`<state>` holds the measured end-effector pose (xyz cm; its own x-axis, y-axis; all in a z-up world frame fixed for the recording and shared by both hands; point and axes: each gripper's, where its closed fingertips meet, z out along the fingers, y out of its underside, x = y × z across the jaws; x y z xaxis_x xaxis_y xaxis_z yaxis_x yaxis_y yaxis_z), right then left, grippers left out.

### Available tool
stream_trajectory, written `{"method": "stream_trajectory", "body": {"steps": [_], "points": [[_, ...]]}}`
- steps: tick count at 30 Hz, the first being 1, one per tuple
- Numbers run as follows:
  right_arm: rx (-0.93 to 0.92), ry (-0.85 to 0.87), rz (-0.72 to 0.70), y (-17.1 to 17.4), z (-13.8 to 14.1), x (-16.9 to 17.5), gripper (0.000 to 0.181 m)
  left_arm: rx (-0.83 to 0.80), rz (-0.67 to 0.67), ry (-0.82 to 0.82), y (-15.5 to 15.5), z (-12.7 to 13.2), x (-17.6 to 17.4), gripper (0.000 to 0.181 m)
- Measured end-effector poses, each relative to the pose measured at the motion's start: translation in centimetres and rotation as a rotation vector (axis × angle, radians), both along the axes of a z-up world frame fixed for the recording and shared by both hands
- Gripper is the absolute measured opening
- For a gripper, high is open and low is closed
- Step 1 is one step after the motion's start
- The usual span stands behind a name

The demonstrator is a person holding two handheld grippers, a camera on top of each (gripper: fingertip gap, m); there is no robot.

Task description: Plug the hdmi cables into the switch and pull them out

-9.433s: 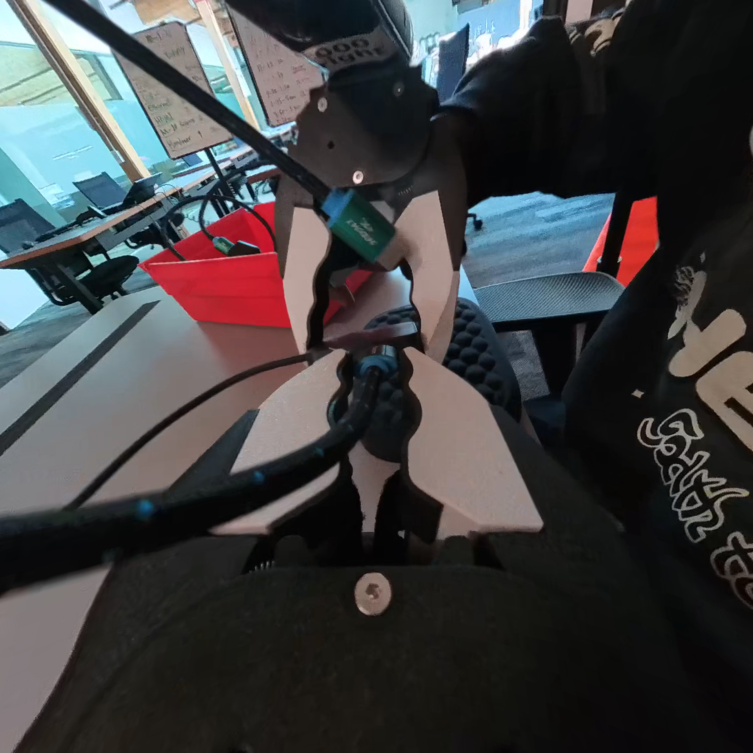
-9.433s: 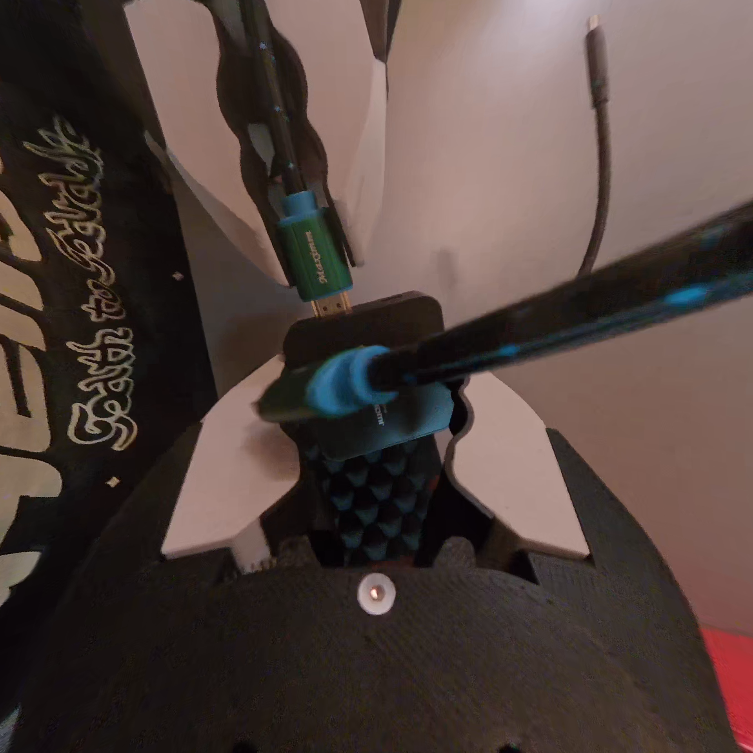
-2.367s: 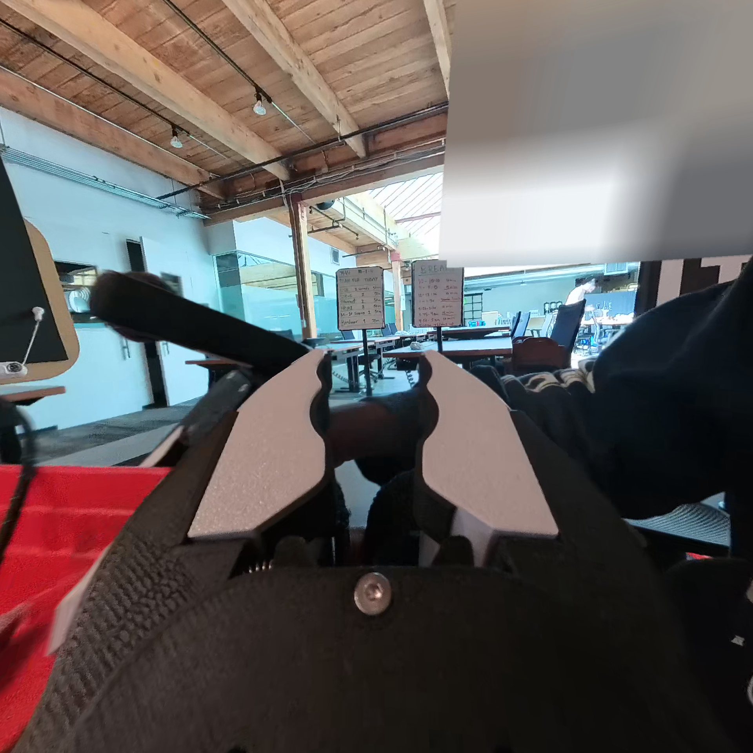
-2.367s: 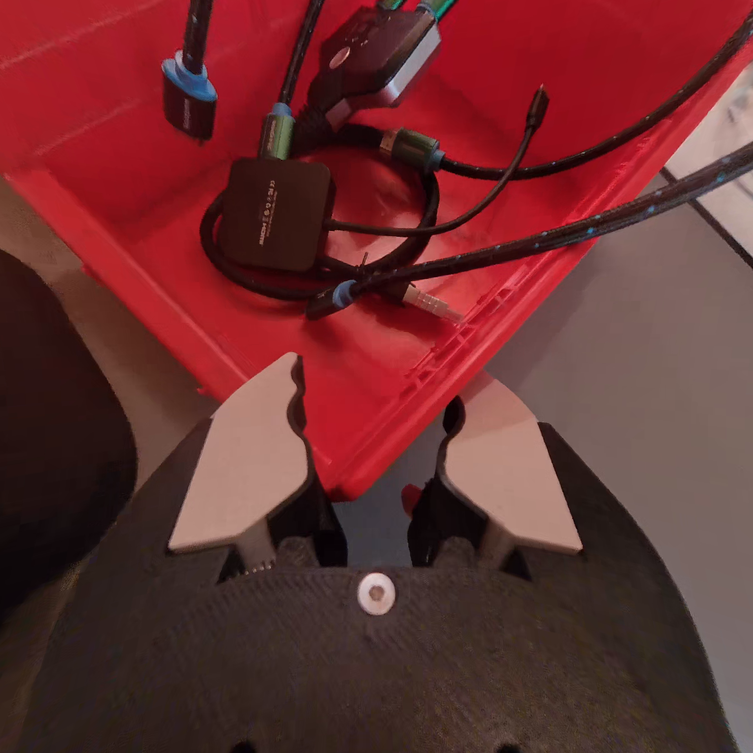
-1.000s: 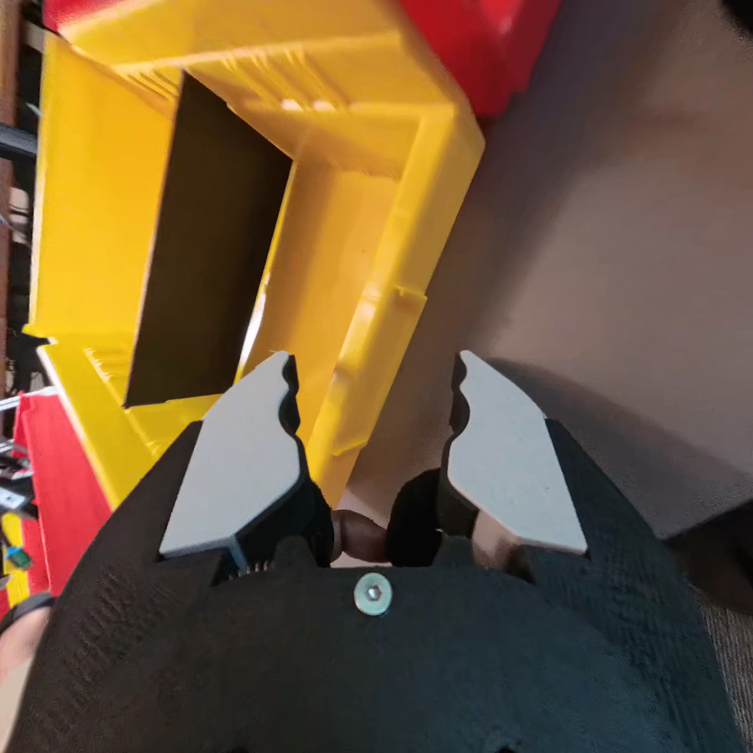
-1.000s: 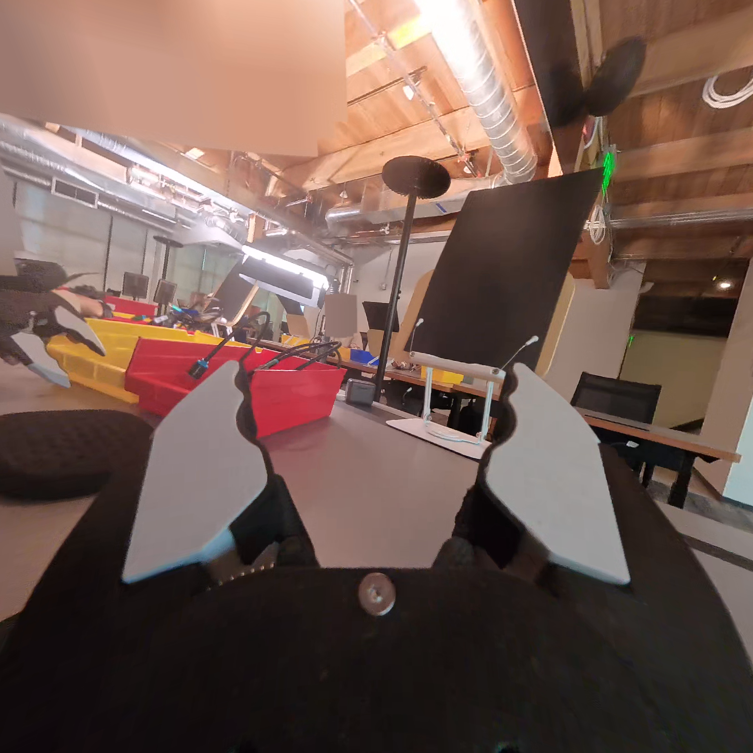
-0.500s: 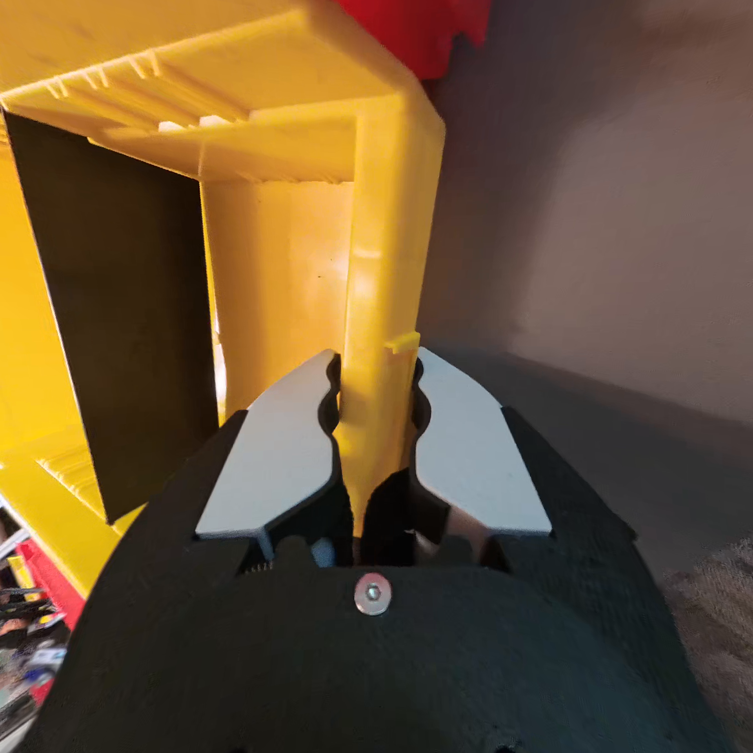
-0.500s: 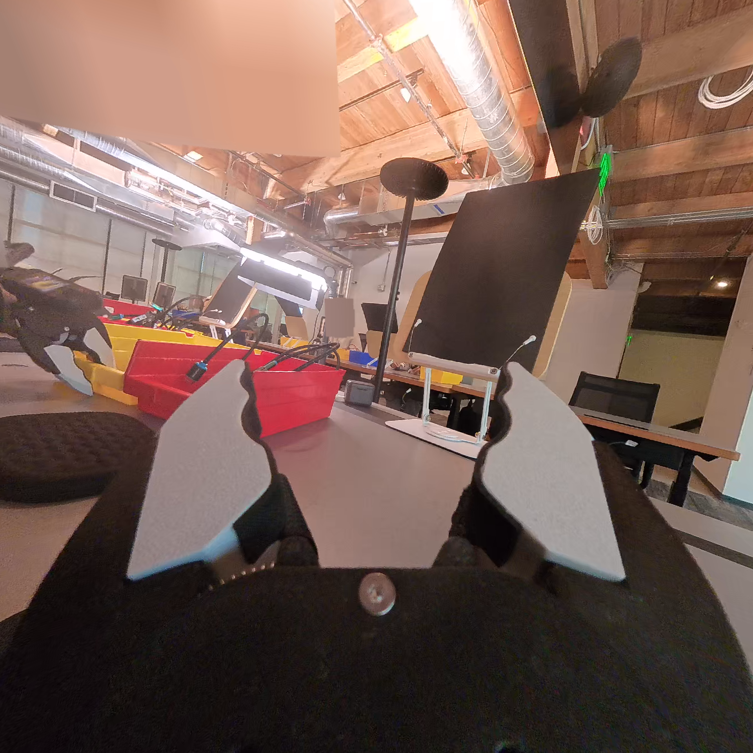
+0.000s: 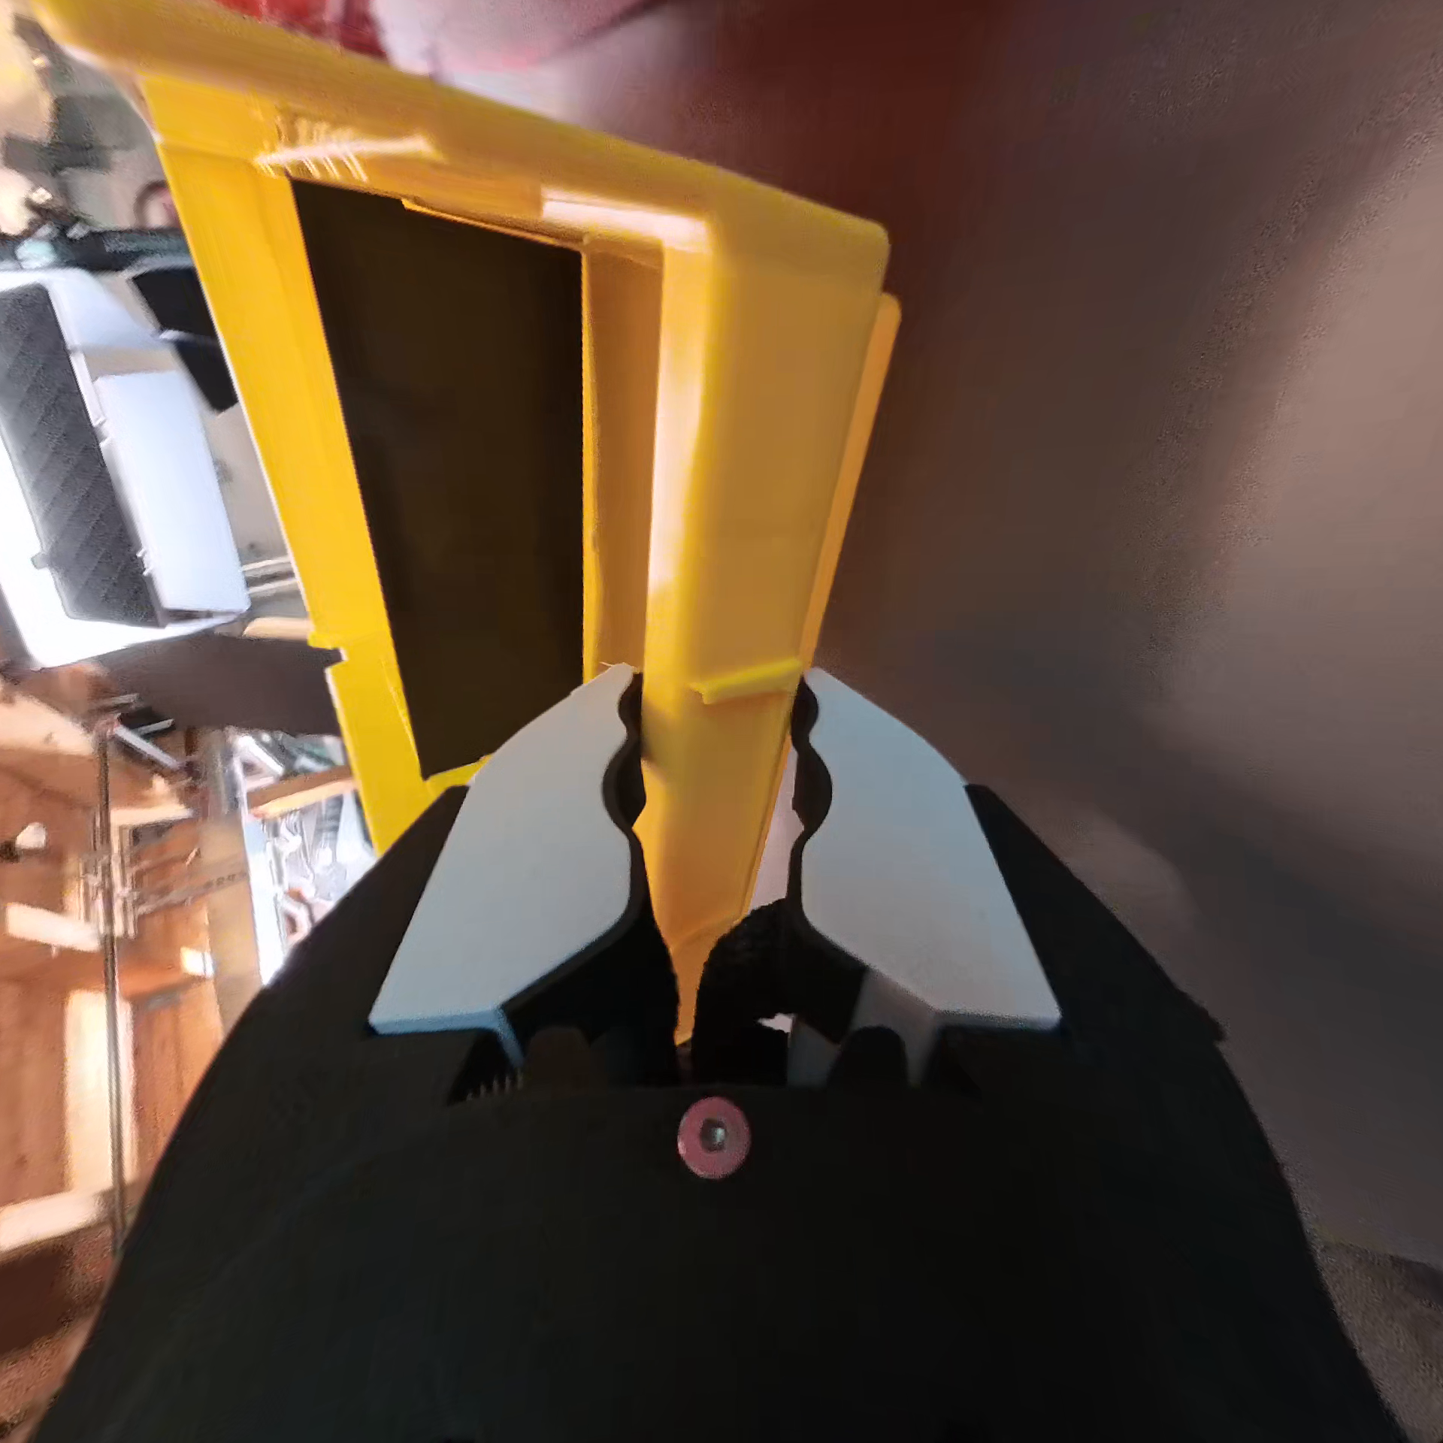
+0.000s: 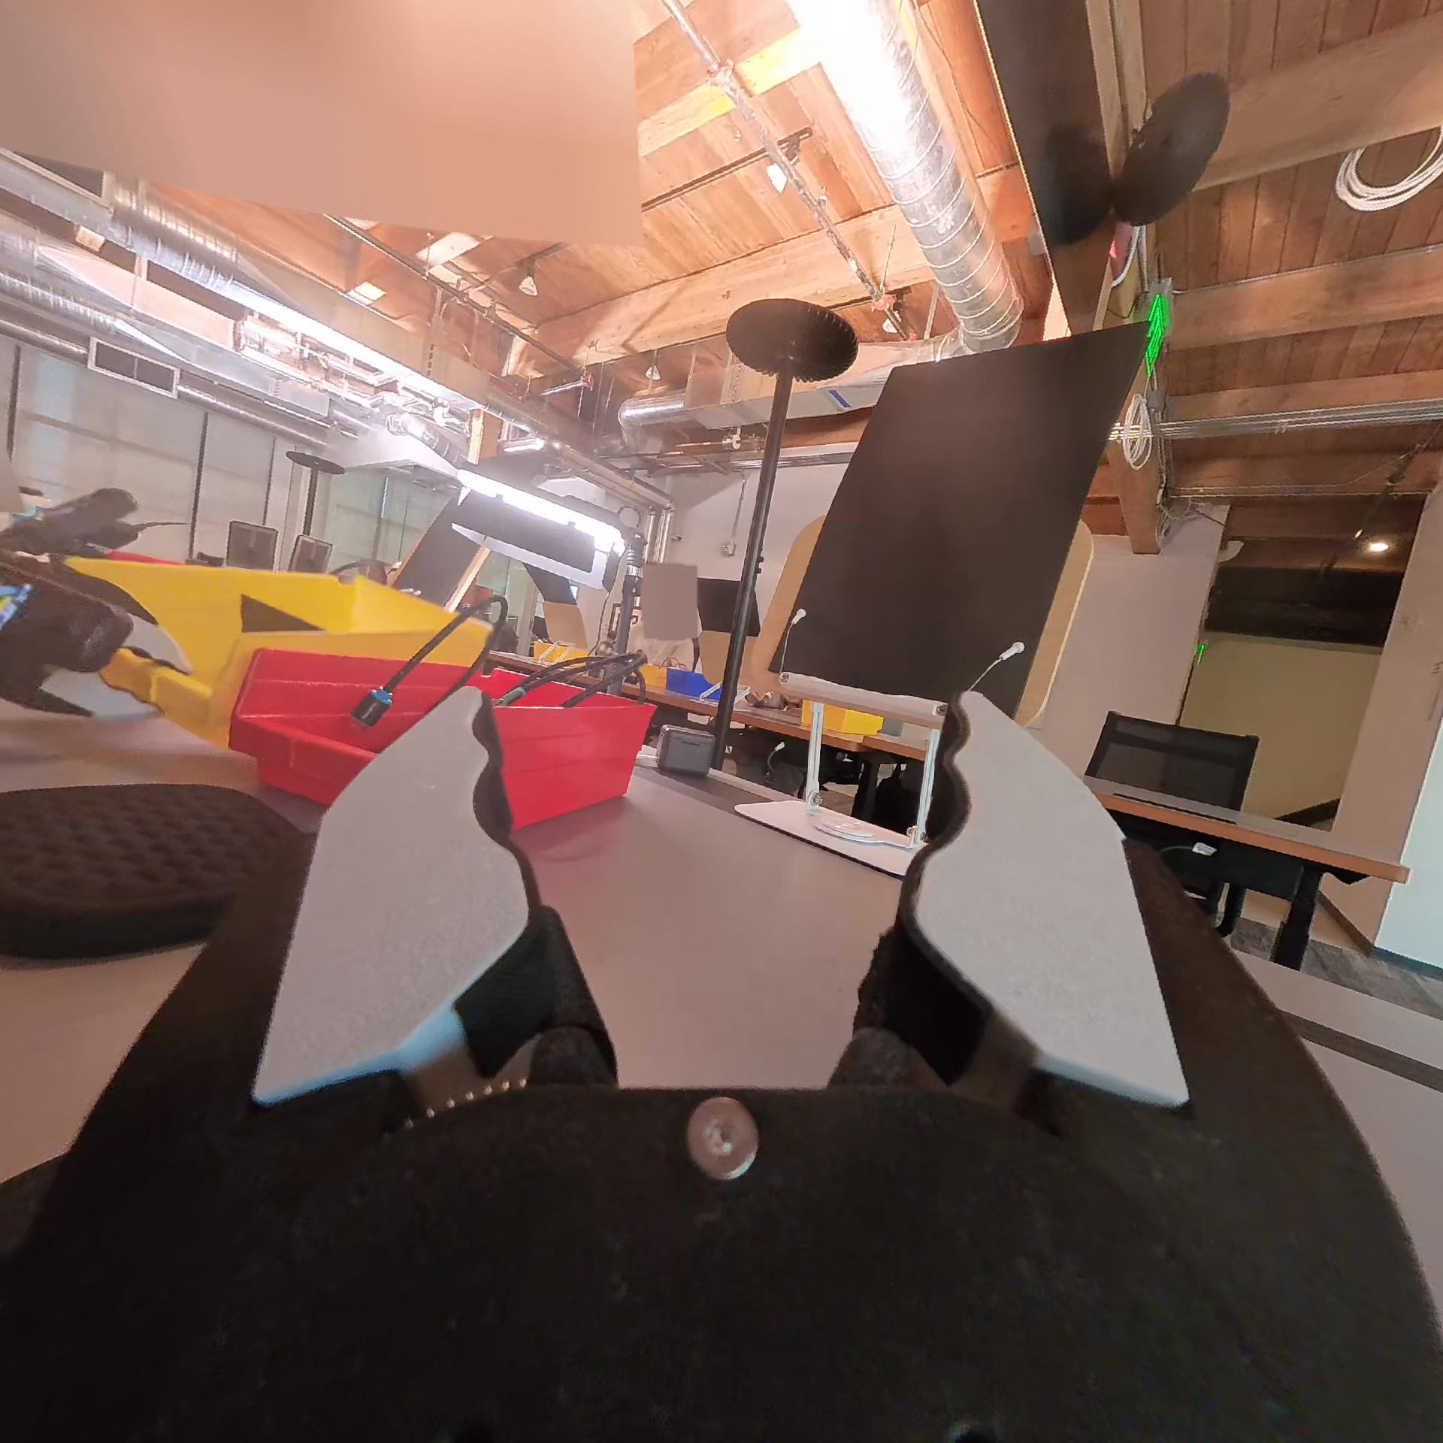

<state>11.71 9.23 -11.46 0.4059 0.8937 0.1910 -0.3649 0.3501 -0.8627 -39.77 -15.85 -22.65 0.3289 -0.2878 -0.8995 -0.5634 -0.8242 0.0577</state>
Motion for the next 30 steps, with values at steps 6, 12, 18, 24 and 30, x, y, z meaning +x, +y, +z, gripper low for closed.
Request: {"method": "stream_trajectory", "body": {"steps": [6,12,18,24,30], "points": [[0.000,-0.002,-0.005,0.0,-0.1,0.0,0.104,0.173,0.037,0.118,-0.4,6.1,0.5,0.031],[0.012,-0.009,-0.011,-0.1,-0.1,-0.1,0.103,0.219,0.002,0.180,1.1,10.6,3.4,0.030],[0.048,-0.035,-0.026,-0.4,-0.3,-0.4,0.102,0.194,-0.078,0.232,3.6,12.3,7.0,0.030],[0.097,-0.074,-0.048,-0.8,-0.6,-0.8,0.100,0.226,-0.222,0.221,8.7,13.6,12.3,0.030],[0.125,-0.098,-0.056,-1.0,-0.8,-1.0,0.100,0.268,-0.391,0.190,15.1,14.0,18.9,0.030]]}}
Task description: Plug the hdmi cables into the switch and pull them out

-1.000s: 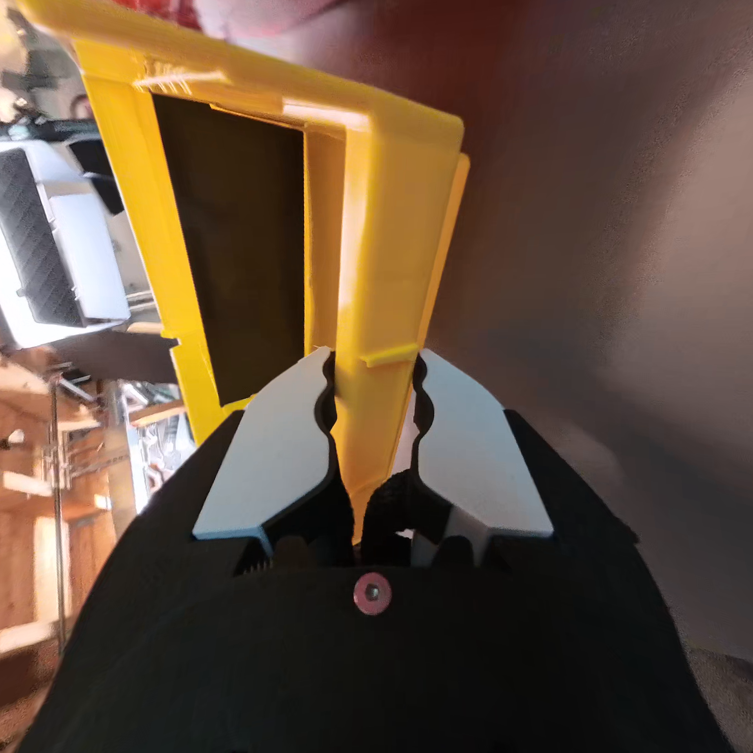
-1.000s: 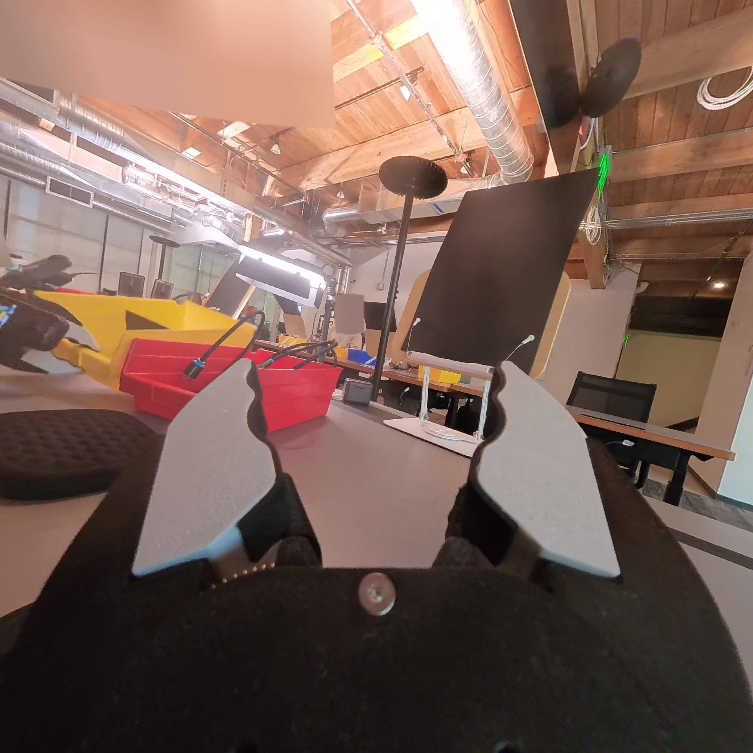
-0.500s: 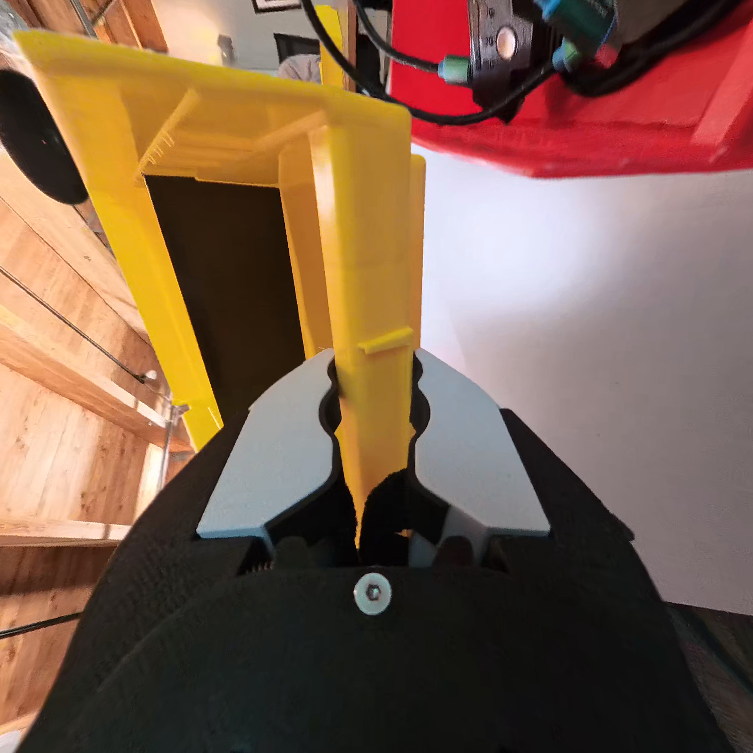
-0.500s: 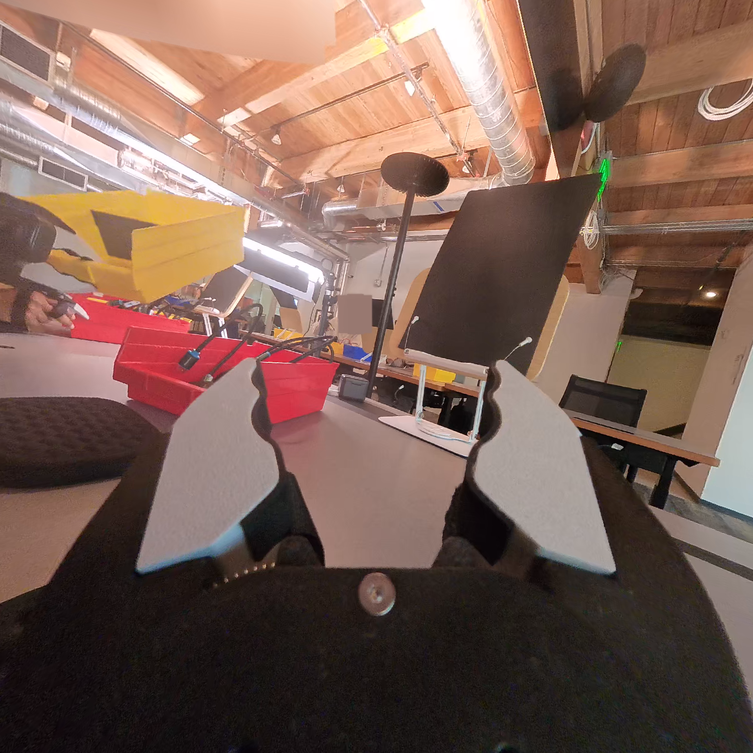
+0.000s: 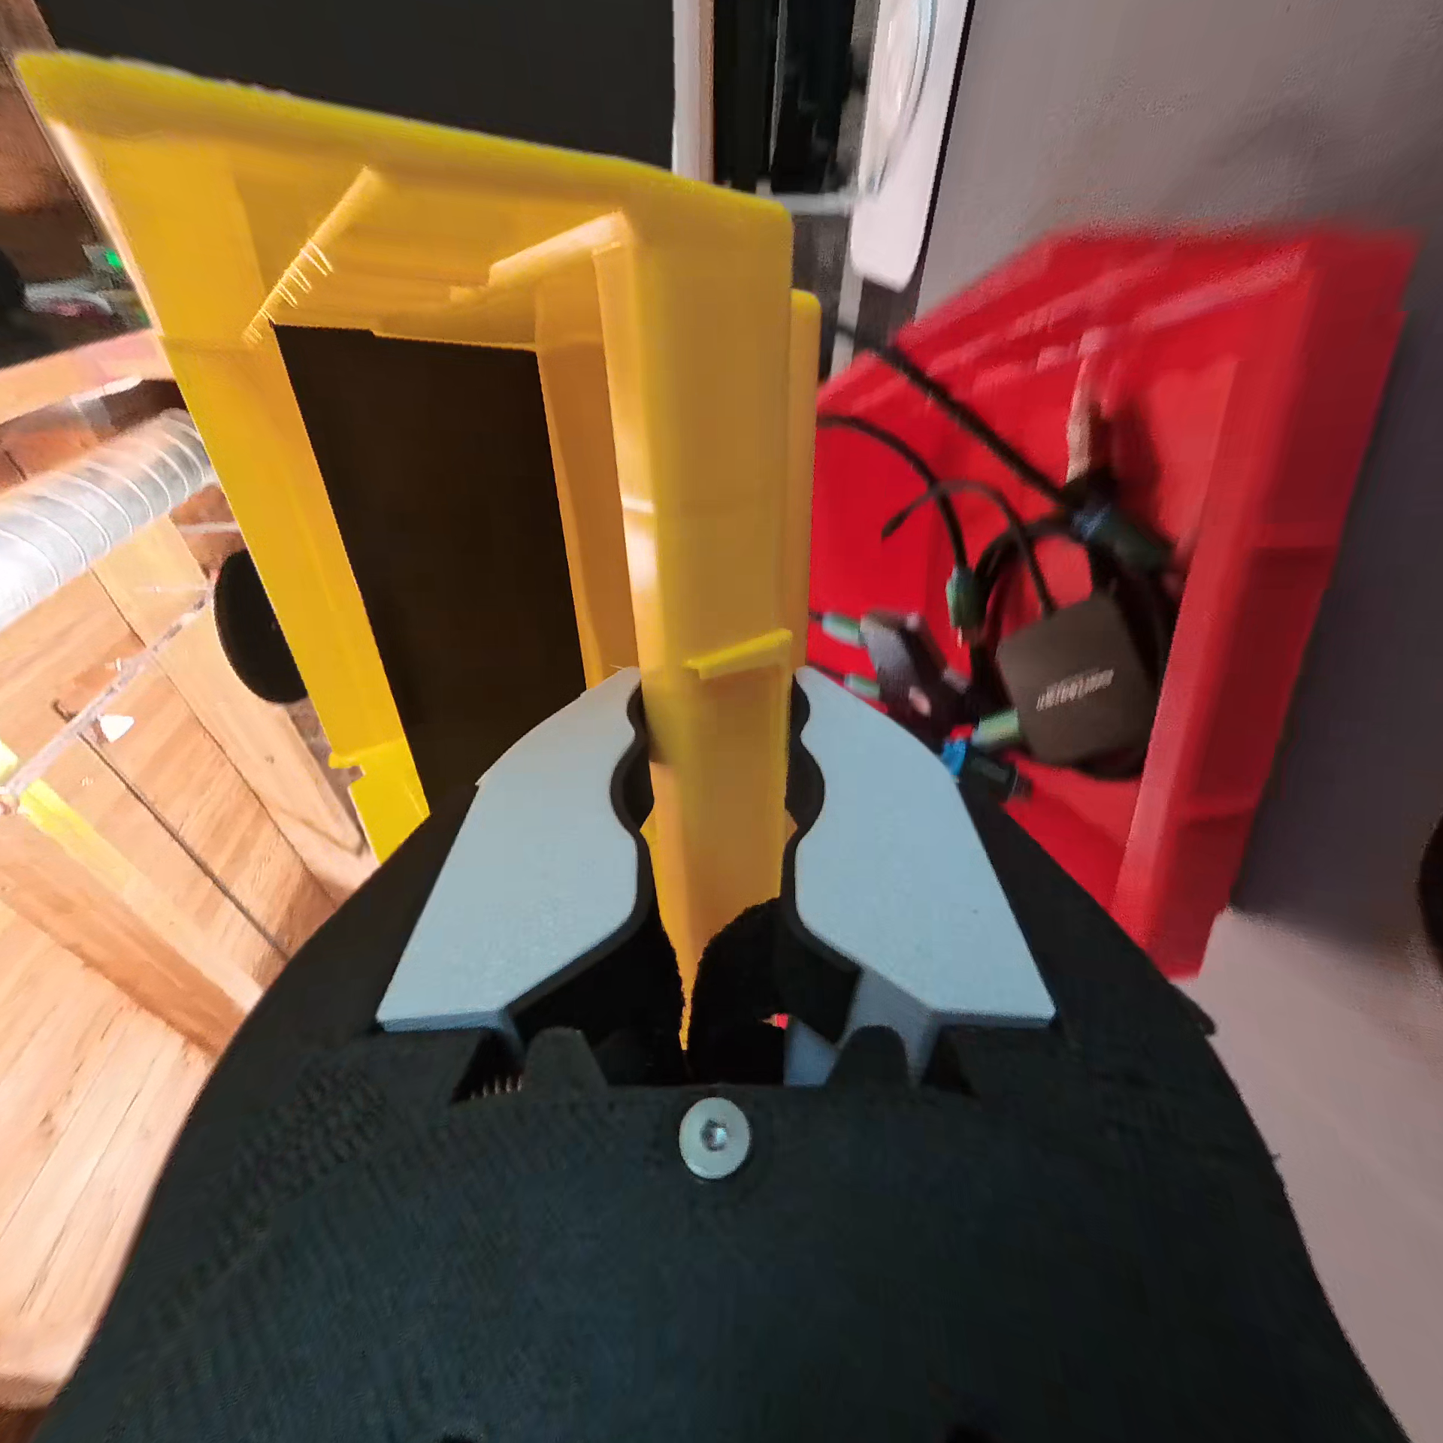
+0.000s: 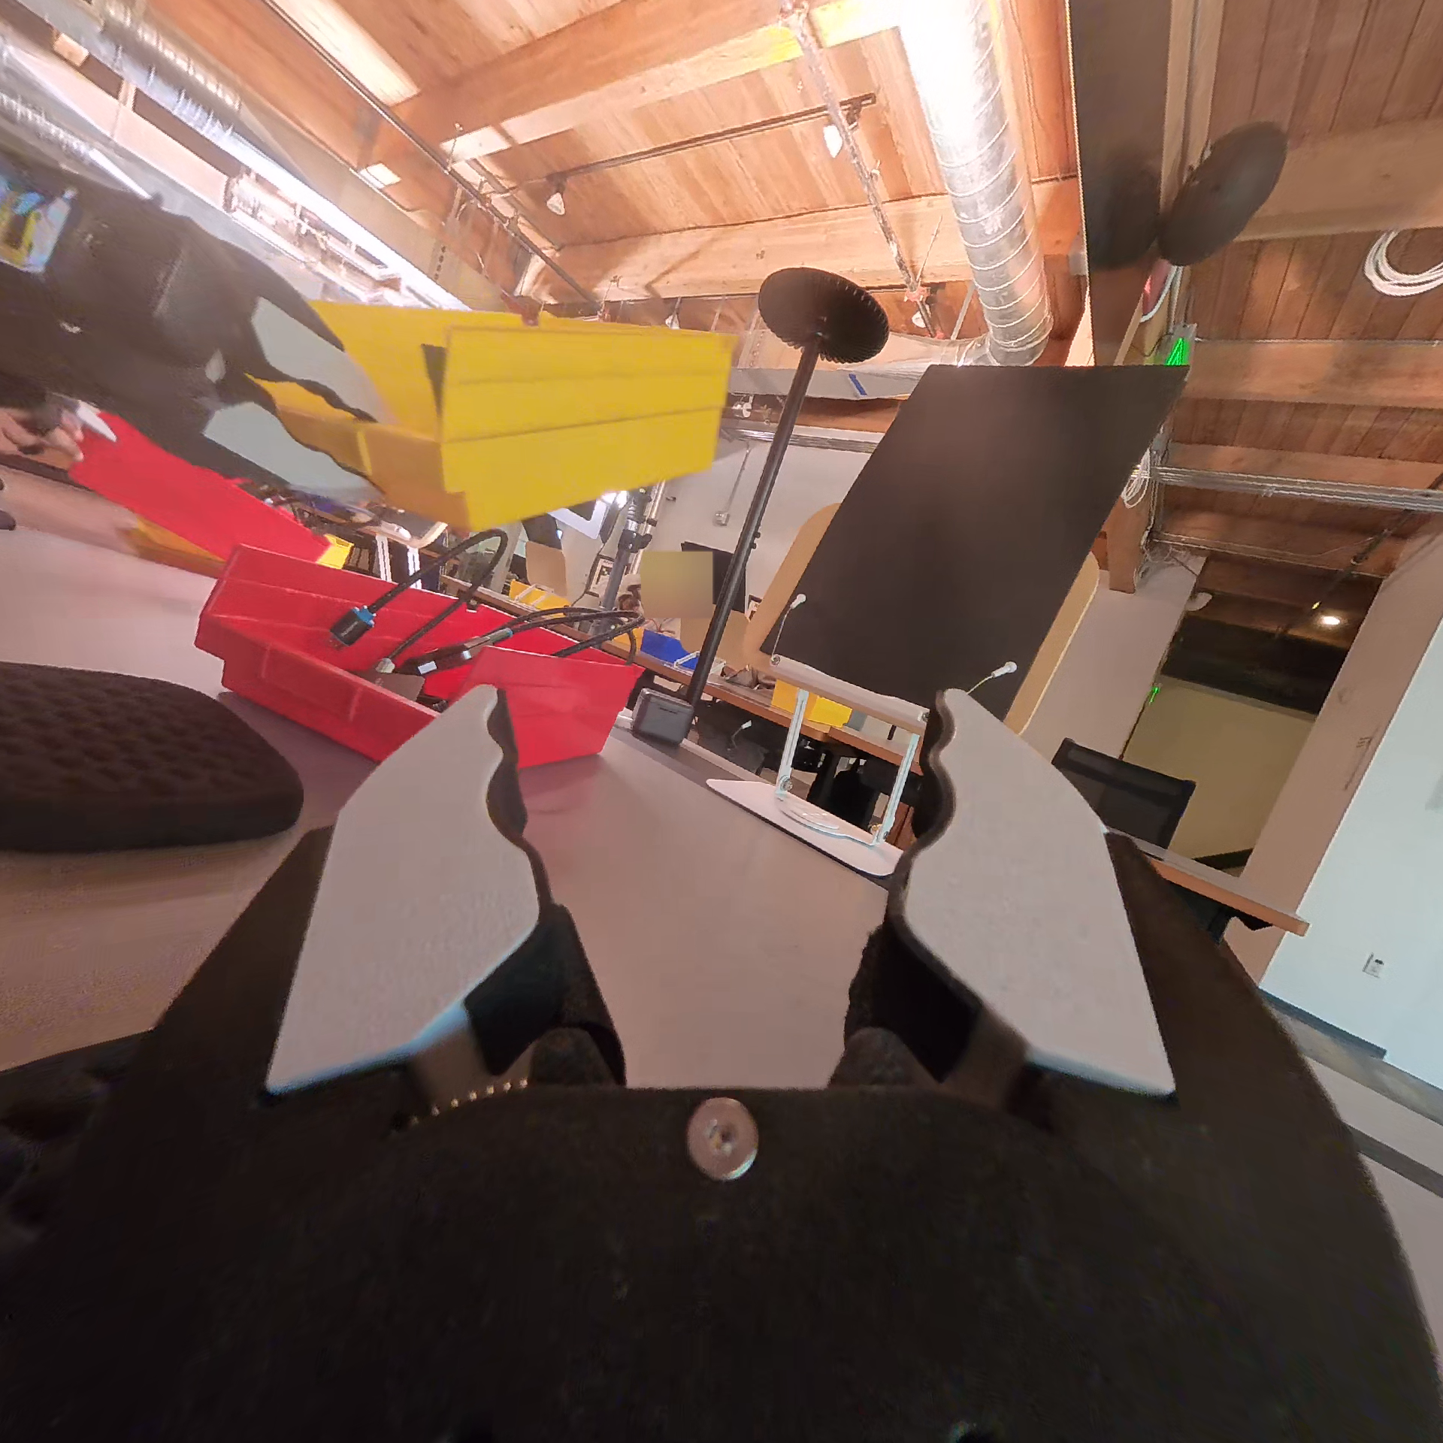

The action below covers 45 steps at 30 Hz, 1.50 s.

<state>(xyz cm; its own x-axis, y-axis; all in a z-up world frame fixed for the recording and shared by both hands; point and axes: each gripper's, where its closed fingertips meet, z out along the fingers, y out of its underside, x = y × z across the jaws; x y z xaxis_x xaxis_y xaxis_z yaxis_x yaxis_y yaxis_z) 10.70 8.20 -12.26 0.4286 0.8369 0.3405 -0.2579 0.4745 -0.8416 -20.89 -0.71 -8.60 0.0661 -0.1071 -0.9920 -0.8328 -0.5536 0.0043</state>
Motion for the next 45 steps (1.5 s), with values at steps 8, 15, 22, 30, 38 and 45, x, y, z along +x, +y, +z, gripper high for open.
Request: {"method": "stream_trajectory", "body": {"steps": [8,15,22,30,38,45], "points": [[-0.006,0.009,0.001,0.1,0.1,0.2,0.099,-0.053,-0.281,-0.096,7.9,-2.5,12.3,0.030],[-0.017,0.026,-0.048,1.0,0.3,0.8,0.099,-0.202,-0.417,-0.169,13.1,-8.2,19.0,0.030],[-0.069,0.061,-0.087,2.3,0.4,1.6,0.099,-0.329,-0.426,-0.264,15.3,-12.9,21.5,0.030],[-0.139,0.106,-0.107,3.5,0.5,2.4,0.099,-0.378,-0.440,-0.328,16.0,-15.0,22.6,0.030],[-0.241,0.188,-0.115,5.0,0.8,3.8,0.097,-0.360,-0.488,-0.337,17.8,-15.3,24.7,0.033],[-0.311,0.252,-0.104,5.8,0.9,4.8,0.098,-0.227,-0.582,-0.487,15.1,-13.0,25.7,0.065]]}}
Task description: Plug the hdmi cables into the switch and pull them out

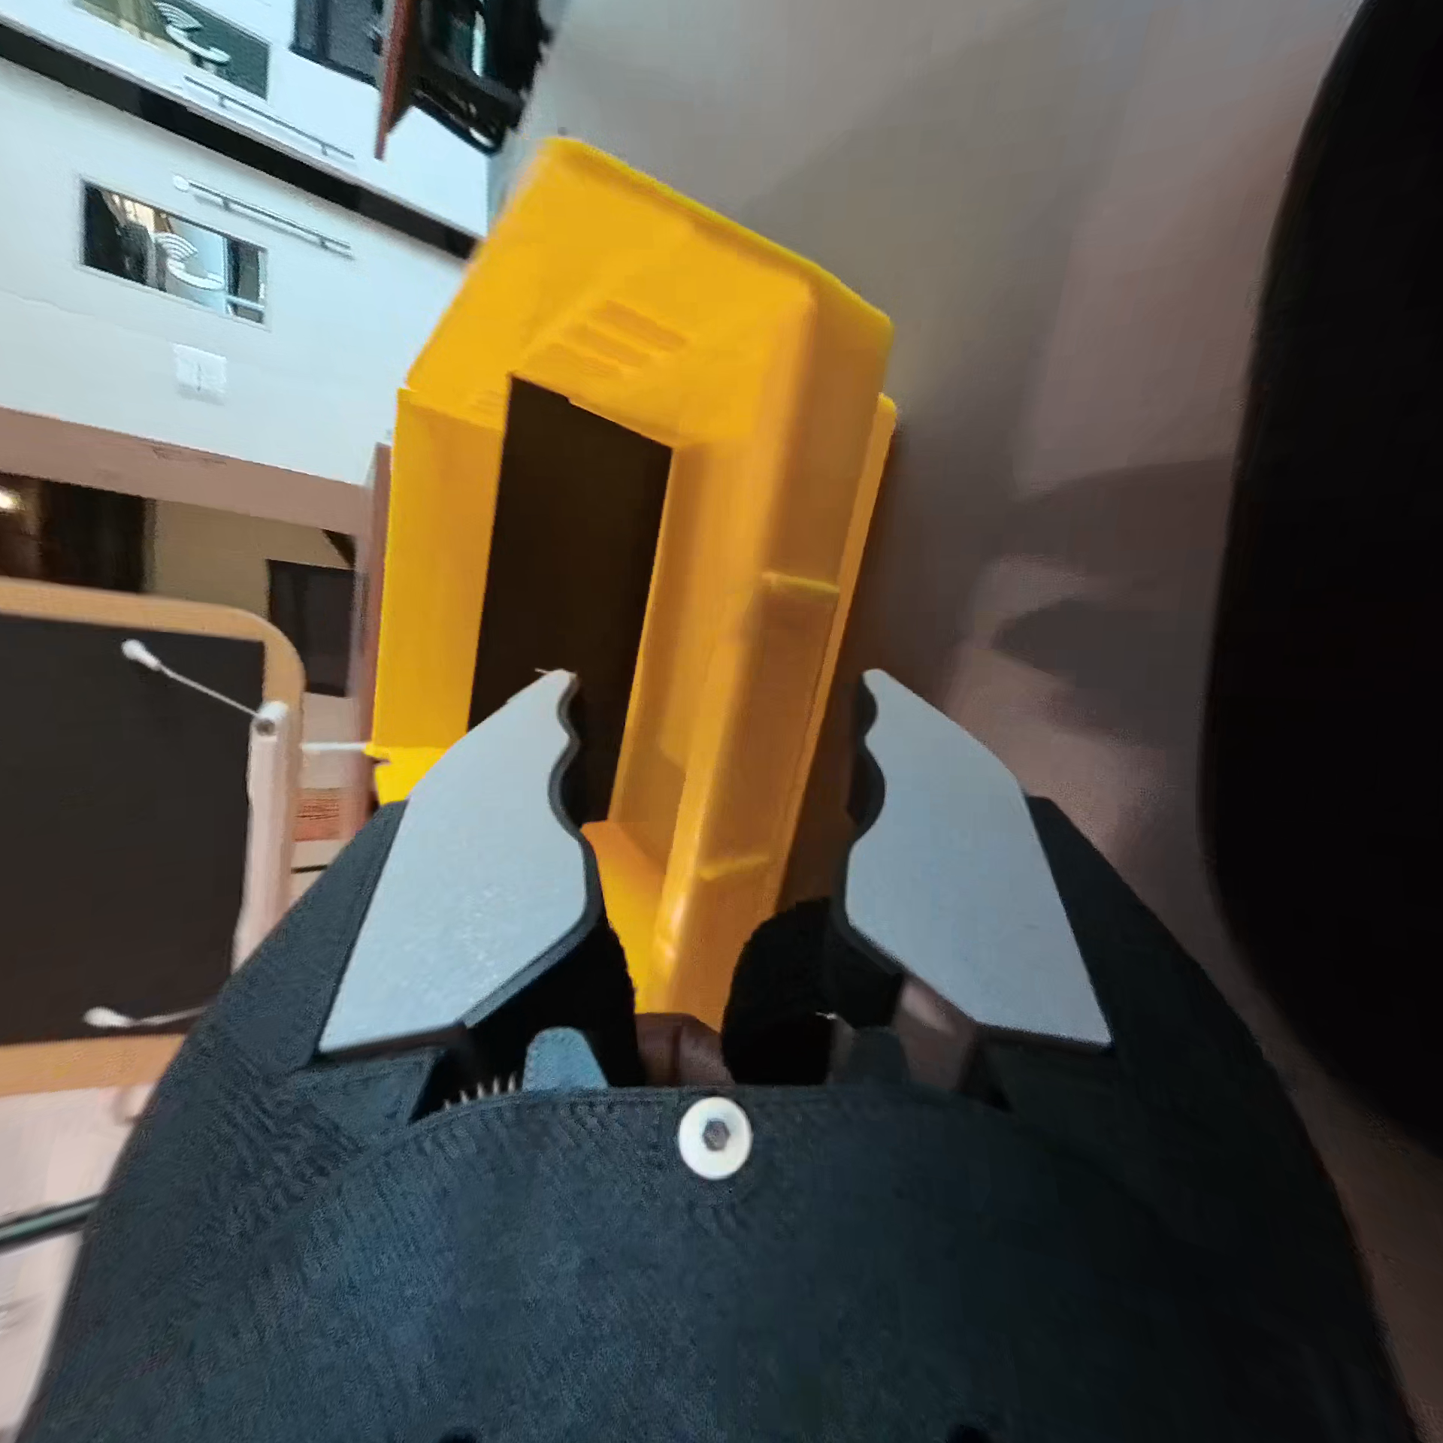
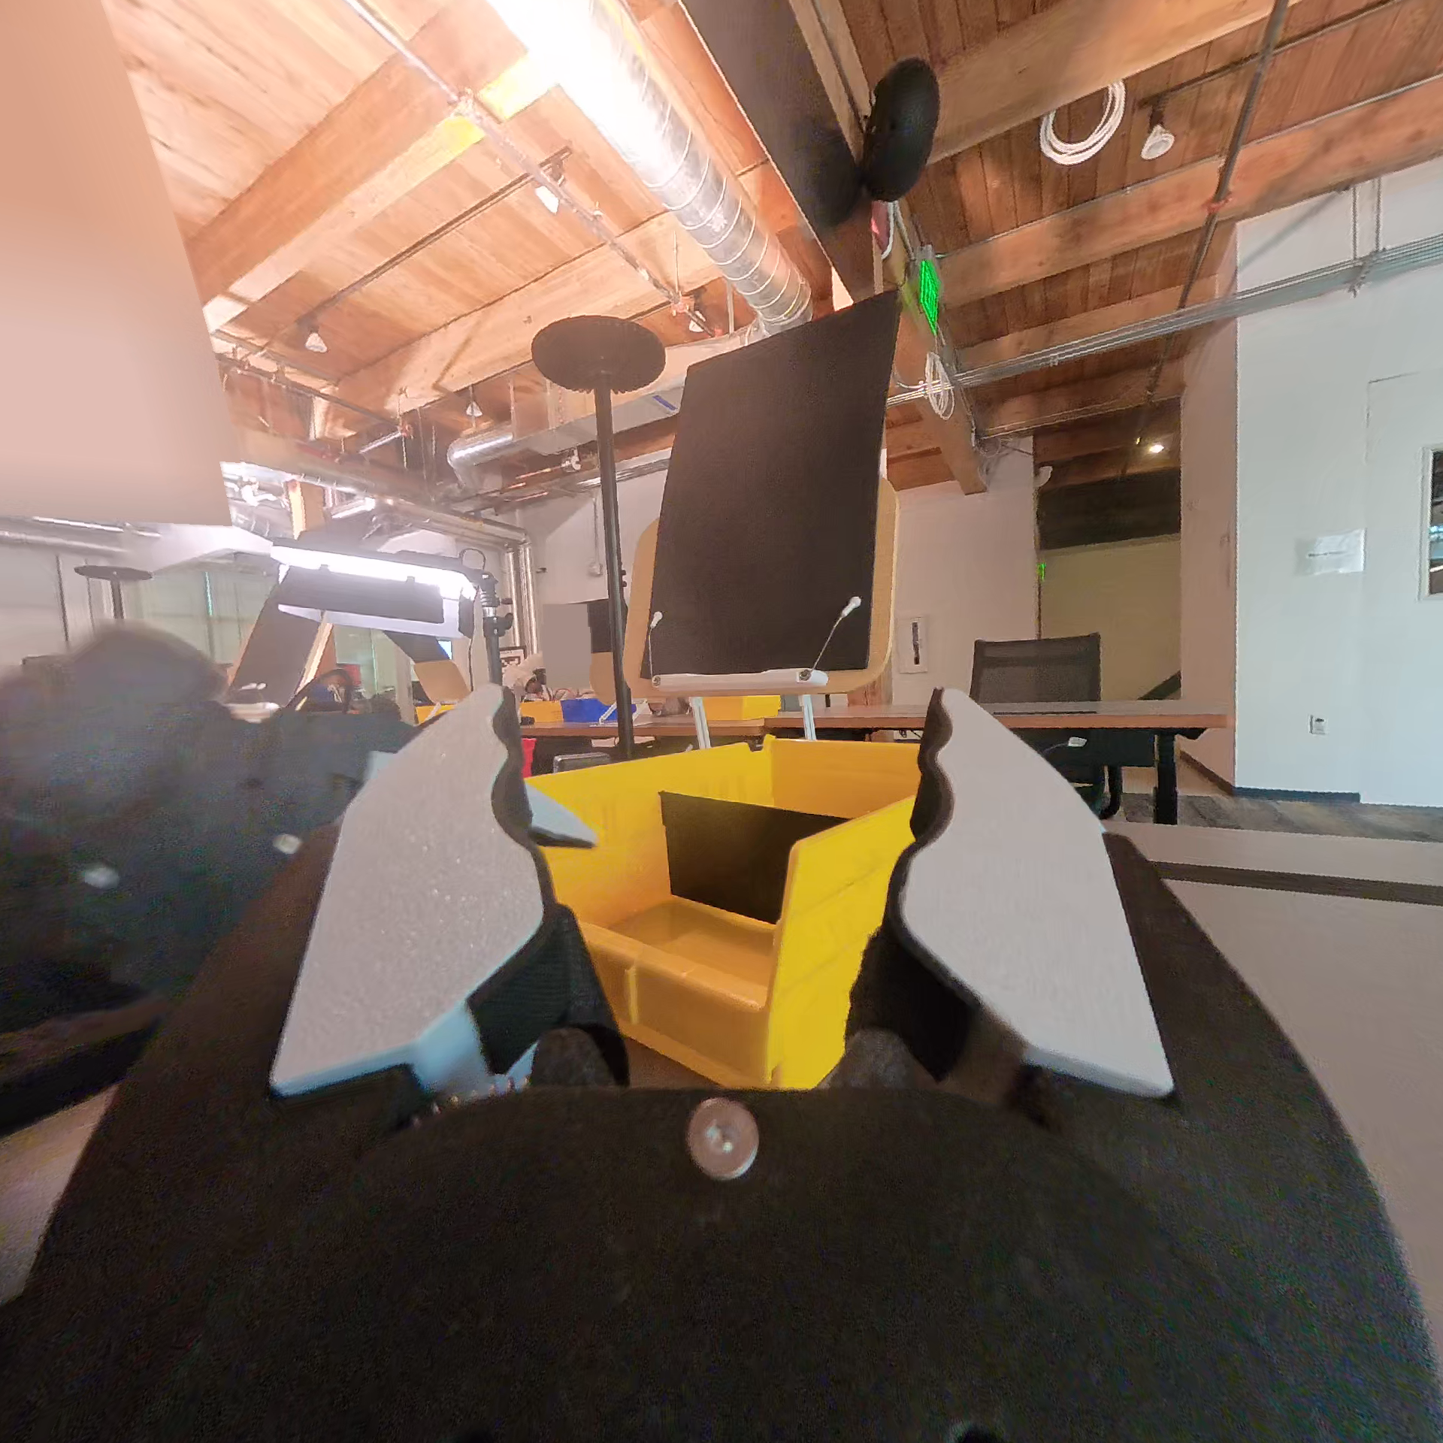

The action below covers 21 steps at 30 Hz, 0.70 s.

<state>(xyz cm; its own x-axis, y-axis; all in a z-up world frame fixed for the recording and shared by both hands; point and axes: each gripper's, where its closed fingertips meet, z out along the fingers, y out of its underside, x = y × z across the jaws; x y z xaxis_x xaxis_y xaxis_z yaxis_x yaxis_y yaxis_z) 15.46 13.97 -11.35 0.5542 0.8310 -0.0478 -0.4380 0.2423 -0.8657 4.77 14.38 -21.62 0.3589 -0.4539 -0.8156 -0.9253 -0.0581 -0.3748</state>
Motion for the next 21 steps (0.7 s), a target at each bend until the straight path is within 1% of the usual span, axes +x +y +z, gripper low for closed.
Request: {"method": "stream_trajectory", "body": {"steps": [2,3,5,7,8,9,10,12,13,14,16,19,21], "points": [[-0.003,0.005,0.003,0.0,0.0,0.1,0.097,0.017,0.010,-0.165,-2.3,1.6,-0.9,0.067],[0.003,0.003,0.010,-0.1,0.0,0.0,0.096,0.034,0.034,-0.241,-3.4,2.4,-1.9,0.067],[0.036,-0.018,0.044,-0.9,0.1,-0.5,0.093,0.063,0.129,-0.363,-5.6,3.3,-5.5,0.067],[0.083,-0.081,0.082,-1.9,-0.1,-1.3,0.086,0.076,0.265,-0.425,-7.9,3.1,-10.5,0.066],[0.099,-0.160,0.105,-2.4,-0.6,-2.1,0.076,0.074,0.337,-0.441,-9.1,2.6,-13.3,0.067],[0.097,-0.297,0.132,-2.8,-1.6,-3.2,0.063,0.063,0.400,-0.451,-10.3,2.1,-15.9,0.067],[0.062,-0.464,0.143,-2.7,-3.0,-4.3,0.060,0.049,0.453,-0.456,-11.5,1.6,-18.3,0.067],[-0.062,-0.770,0.186,-2.4,-6.0,-6.3,0.080,0.005,0.534,-0.430,-13.4,0.8,-22.4,0.067],[-0.121,-0.892,0.230,-2.6,-7.3,-7.3,0.092,-0.029,0.560,-0.409,-14.2,0.3,-24.0,0.067],[-0.172,-0.995,0.264,-2.7,-8.4,-8.2,0.097,-0.057,0.576,-0.393,-14.7,-0.1,-25.3,0.067],[-0.218,-1.155,0.255,-1.9,-9.9,-9.7,0.100,-0.126,0.578,-0.374,-15.3,-1.0,-26.9,0.067],[-0.243,-1.371,0.157,0.5,-12.1,-11.0,0.101,-0.206,0.585,-0.344,-15.4,-2.4,-28.6,0.066],[-0.335,-1.530,0.181,0.9,-14.4,-11.0,0.100,-0.262,0.594,-0.322,-15.4,-3.5,-29.4,0.061]]}}
